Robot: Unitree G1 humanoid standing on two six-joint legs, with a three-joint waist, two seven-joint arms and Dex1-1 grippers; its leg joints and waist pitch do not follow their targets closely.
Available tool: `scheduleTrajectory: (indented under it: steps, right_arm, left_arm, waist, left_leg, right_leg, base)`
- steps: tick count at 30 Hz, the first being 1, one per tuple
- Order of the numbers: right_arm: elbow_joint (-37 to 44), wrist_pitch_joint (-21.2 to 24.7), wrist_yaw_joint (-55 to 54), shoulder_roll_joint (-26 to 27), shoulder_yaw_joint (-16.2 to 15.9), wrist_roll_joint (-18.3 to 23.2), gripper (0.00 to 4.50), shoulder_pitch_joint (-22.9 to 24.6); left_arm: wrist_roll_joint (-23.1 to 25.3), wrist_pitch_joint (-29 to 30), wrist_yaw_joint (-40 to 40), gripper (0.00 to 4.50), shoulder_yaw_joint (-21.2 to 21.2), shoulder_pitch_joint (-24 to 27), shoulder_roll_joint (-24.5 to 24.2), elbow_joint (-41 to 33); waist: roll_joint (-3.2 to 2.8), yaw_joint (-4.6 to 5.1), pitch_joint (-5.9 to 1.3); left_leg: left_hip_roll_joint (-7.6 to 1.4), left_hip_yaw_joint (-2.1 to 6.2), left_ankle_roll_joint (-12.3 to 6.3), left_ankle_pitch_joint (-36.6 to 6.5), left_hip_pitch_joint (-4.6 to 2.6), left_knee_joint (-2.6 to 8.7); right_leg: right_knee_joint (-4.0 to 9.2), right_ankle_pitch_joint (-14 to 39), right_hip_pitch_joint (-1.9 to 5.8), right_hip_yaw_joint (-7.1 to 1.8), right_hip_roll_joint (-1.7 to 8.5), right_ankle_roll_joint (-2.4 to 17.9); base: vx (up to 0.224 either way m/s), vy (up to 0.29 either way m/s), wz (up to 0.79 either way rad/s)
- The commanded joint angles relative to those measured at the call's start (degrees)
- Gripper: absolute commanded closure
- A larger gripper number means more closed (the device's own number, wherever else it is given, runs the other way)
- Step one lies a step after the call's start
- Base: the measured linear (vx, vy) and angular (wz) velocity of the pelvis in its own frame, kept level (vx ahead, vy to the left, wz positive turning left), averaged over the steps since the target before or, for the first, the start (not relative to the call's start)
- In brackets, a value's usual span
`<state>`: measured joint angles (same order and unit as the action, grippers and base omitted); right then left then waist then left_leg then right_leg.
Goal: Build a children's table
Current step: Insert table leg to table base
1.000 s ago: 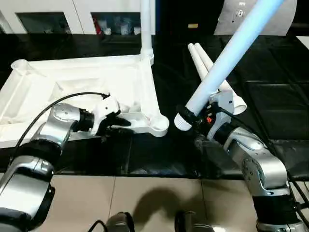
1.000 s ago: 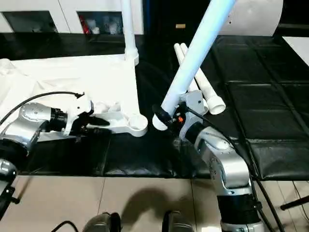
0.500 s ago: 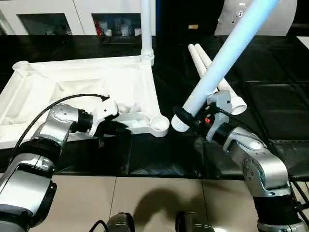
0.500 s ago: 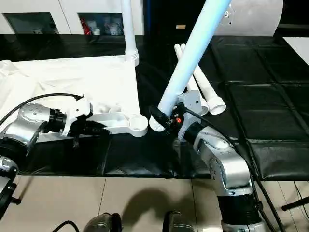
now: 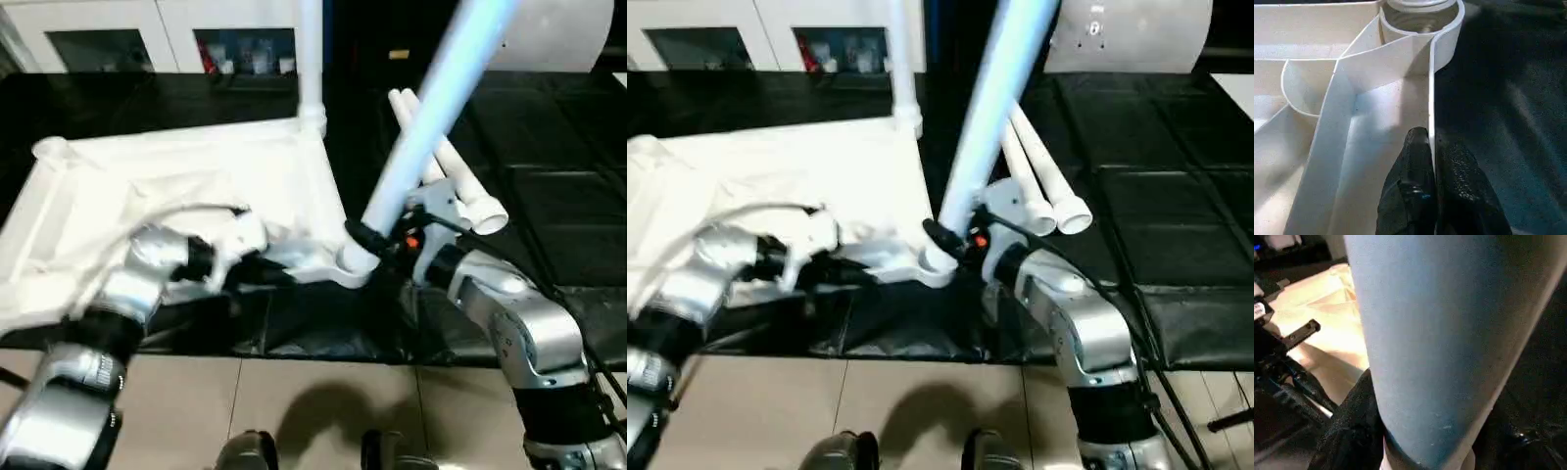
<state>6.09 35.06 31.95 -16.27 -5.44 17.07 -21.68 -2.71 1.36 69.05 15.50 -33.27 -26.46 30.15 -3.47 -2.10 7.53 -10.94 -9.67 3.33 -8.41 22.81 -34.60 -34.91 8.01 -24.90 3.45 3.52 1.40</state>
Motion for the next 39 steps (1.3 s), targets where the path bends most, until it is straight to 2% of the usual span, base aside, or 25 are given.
scheduleTrajectory:
  steps: [1,3,6,7,8,11,13,14,19,25,33,39]
  right_arm:
    - [-0.1,1.2,1.2,-0.2,-1.3,-0.6,2.59,-0.7]
    - [-0.6,1.0,1.8,-0.4,-1.8,-0.9,2.59,-1.1]
    - [-1.0,1.0,2.1,-0.4,-2.0,-0.8,2.59,-1.5]
    - [-1.2,1.1,2.2,-0.4,-2.1,-0.5,2.59,-1.9]
    - [-1.2,1.1,2.2,-0.4,-2.1,-0.5,2.59,-1.9]
    - [-1.6,1.7,3.1,-0.5,-3.1,-0.2,2.59,-2.1]
    - [-2.2,1.6,3.7,-0.3,-3.8,-0.5,2.59,-2.2]
    - [-2.2,1.6,3.7,-0.3,-3.8,-0.5,2.59,-2.2]
    - [-3.5,1.7,4.2,-1.1,-5.0,-1.7,2.59,-2.5]
    - [-2.5,3.3,5.1,-3.4,-4.0,-1.4,2.59,-2.7]
    - [-2.4,4.2,6.4,-5.2,-4.0,-1.2,2.59,-2.7]
    - [-6.3,3.0,6.3,-3.4,-4.0,-0.9,2.59,-3.4]
  left_arm:
    - [-2.4,1.4,-0.6,4.5,-0.9,1.1,1.1,-3.7]
    - [-2.3,2.0,-0.8,4.5,-1.2,1.4,0.9,-4.3]
    - [-2.1,2.4,-1.1,4.5,-1.3,2.0,0.4,-5.8]
    - [-1.8,2.3,-2.1,4.5,-1.6,2.5,0.2,-7.3]
    - [-1.8,2.3,-2.1,4.5,-1.6,2.5,0.2,-7.3]
    - [-2.1,3.7,-3.4,4.5,-2.2,4.0,0.3,-10.4]
    - [-1.8,3.5,-3.7,4.5,-2.1,4.7,0.2,-11.0]
    - [-1.8,3.5,-3.7,4.5,-2.1,4.7,0.2,-11.0]
    - [-1.5,2.5,-5.1,4.5,-2.3,4.9,0.3,-10.8]
    - [-1.1,1.2,-5.7,4.5,-2.6,5.5,-0.5,-10.8]
    - [-2.3,0.8,-4.5,4.5,-2.9,5.5,-0.7,-11.0]
    - [-2.6,0.9,-2.9,4.5,-1.9,5.5,-0.8,-11.5]
  waist:
    - [0.91,0.1,-4.59]
    - [0.69,0.21,-4.54]
    - [0.84,0.37,-4.58]
    - [0.74,0.41,-4.67]
    - [0.99,0.44,-4.78]
    - [0.84,0.35,-4.86]
    - [0.61,0.32,-4.8]
    - [0.69,0.36,-4.83]
    - [0.75,0.52,-4.51]
    - [0.93,0.51,-4.51]
    - [0.93,0.52,-4.71]
    - [0.86,0.65,-4.62]
  left_leg:
    - [-0.88,0.37,-1.65,-15.8,-1.35,3.74]
    - [-0.82,0.43,-1.69,-16.0,-1.42,3.71]
    - [-0.79,0.53,-1.63,-16.3,-1.49,3.78]
    - [-0.87,0.61,-1.64,-16.3,-1.46,3.84]
    - [-0.99,0.63,-1.66,-16.0,-1.41,3.86]
    - [-1.11,0.49,-2.26,-14.1,-1.12,3.83]
    - [-1.03,0.45,-2.42,-14.0,-1.15,3.83]
    - [-1.05,0.44,-2.37,-14.1,-1.17,3.83]
    - [-0.87,0.47,-1.78,-15.7,-1.34,3.87]
    - [-0.86,0.49,-1.93,-15.7,-1.29,3.9]
    - [-0.88,0.44,-2.32,-14.6,-1.25,3.81]
    - [-0.8,0.44,-2.18,-15.5,-1.3,3.74]
  right_leg:
    - [5.57,27.2,3.42,-2.35,3.68,7.4]
    - [5.76,29.3,3.22,-2.24,3.62,6.2]
    - [5.99,30.4,3.03,-2.1,3.52,5.1]
    - [5.82,29.7,3.08,-2.12,3.52,5.3]
    - [5.66,28.8,3.15,-2.15,3.53,5.5]
    - [5.21,24.4,3.22,-2.36,3.53,7.1]
    - [5.16,23.8,3.21,-2.33,3.48,7.5]
    - [5.14,23.7,3.24,-2.33,3.47,7.5]
    - [5.7,28.0,3.1,-2.23,3.51,6.0]
    - [5.75,28.6,3.09,-2.29,3.5,5.3]
    - [5.57,27.0,3.14,-2.22,3.35,6.0]
    - [5.77,28.4,3.05,-2.17,3.49,5.9]
  base:
    - [0.0,0.0,0.0]
    - [0.0,0.0,0.0]
    - [0.0,0.0,0.0]
    - [0.0,0.0,0.0]
    - [0.0,0.0,0.0]
    - [0.0,0.0,0.0]
    - [0.0,0.0,0.0]
    - [0.0,0.0,0.0]
    - [0.0,0.0,0.0]
    - [0.0,0.0,0.0]
    - [0.0,0.0,0.0]
    - [0.0,0.0,0.0]
